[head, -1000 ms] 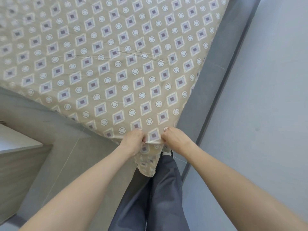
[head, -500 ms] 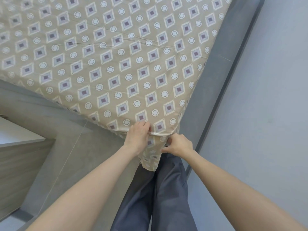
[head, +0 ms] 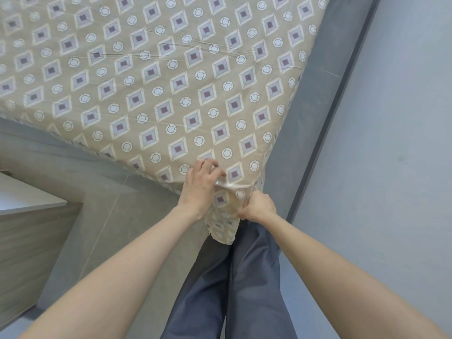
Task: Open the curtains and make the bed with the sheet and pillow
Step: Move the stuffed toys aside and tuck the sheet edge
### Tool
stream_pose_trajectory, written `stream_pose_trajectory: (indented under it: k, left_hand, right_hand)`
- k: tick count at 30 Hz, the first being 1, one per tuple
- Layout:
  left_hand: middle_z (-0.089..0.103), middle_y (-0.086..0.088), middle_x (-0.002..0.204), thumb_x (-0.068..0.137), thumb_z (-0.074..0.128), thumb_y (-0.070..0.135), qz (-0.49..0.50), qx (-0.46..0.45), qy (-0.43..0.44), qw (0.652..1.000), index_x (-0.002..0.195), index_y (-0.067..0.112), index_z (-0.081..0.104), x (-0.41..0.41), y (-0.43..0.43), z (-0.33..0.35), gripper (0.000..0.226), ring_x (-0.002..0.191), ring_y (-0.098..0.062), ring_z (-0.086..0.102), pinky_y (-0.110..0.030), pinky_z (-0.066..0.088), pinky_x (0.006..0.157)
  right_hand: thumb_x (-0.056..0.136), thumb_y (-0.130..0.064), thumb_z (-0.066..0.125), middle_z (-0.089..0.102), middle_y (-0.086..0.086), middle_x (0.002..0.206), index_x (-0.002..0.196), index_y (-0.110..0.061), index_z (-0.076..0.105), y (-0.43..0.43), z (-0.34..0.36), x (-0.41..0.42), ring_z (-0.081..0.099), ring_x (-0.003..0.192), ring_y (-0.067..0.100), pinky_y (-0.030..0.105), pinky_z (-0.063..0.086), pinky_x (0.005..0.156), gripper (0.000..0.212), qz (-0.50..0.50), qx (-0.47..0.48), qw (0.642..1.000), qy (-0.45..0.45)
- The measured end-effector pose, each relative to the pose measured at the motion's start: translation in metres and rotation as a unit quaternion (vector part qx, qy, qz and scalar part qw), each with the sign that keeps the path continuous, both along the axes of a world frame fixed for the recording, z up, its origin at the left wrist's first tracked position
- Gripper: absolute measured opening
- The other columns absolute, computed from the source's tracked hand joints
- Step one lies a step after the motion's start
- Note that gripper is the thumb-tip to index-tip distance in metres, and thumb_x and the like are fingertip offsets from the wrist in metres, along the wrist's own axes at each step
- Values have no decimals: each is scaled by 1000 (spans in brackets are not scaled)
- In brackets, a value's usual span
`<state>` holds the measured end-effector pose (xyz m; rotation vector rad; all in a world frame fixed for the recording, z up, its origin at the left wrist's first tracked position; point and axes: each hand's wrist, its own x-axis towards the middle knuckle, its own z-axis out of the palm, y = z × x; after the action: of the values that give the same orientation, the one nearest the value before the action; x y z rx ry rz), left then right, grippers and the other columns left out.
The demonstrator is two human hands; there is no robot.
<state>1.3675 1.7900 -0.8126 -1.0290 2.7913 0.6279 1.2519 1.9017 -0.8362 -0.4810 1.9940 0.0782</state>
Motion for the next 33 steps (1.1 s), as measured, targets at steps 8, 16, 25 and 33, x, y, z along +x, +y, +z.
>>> stream_pose_trajectory:
  k: [8,16,25,33]
  left_hand:
    - [49,0,114,88,52,6,23,62,-45,997,119,23,52,1,5,-7,36,100,-23,44,-33,42,79]
    - [48,-4,109,83,53,1,24,127,-57,990,119,20,51,-3,-2,-8,42,100,-27,45,-38,43,86]
    - [48,-4,120,91,47,11,62,172,-122,976,122,21,49,-13,-2,10,33,112,-26,44,-37,42,87]
    - [48,-4,138,94,41,16,101,196,-117,968,139,25,43,-51,-24,90,46,112,-27,56,-36,48,85]
  right_hand:
    - [71,-12,67,65,5,91,89,-10,62,7,-7,0,64,87,26,30,51,67,19,27,2,1000,-4]
    - [87,-7,49,55,13,128,128,-9,48,-2,-25,10,54,117,33,38,50,92,41,-144,-37,986,-78]
    - [93,-7,42,50,10,132,134,-11,42,0,-1,-19,52,118,29,42,47,100,41,-370,-59,923,-86]
    - [95,-11,39,55,5,121,132,-13,45,-16,105,-73,55,116,28,40,46,99,37,-343,-130,928,-58]
